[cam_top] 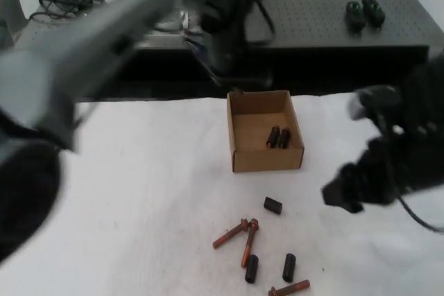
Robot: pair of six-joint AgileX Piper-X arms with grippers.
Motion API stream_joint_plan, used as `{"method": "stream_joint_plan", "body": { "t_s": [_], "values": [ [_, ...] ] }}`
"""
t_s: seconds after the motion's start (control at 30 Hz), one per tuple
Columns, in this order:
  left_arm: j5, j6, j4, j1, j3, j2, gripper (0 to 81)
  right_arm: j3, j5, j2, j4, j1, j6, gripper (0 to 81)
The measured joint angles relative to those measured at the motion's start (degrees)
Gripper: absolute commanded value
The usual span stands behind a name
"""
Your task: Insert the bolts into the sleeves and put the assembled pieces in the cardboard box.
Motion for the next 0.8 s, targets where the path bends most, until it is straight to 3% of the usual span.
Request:
{"method": "stream_joint_plan", "body": {
  "t_s": [0.27,0.33,0.57,0.8],
  "values": [
    [-0.15,1.03,-11.58,1.07,36.09,-25.86,32.7,-17.26,3.0,19.57,6.26,7.11,-5.98,44.9],
    [-0.15,1.03,-11.89,1.07,40.45,-29.21,32.7,-19.69,5.68,22.13,7.81,8.24,-8.08,44.9],
    [-0.15,1.03,-12.02,1.07,46.5,-34.43,32.7,-29.81,11.97,34.13,13.95,12.39,-14.13,44.6],
    [1.41,1.03,-12.02,1.07,47.68,-35.34,32.7,-32.17,14.66,39.39,15.82,14.8,-16.01,29.8]
  ]
}}
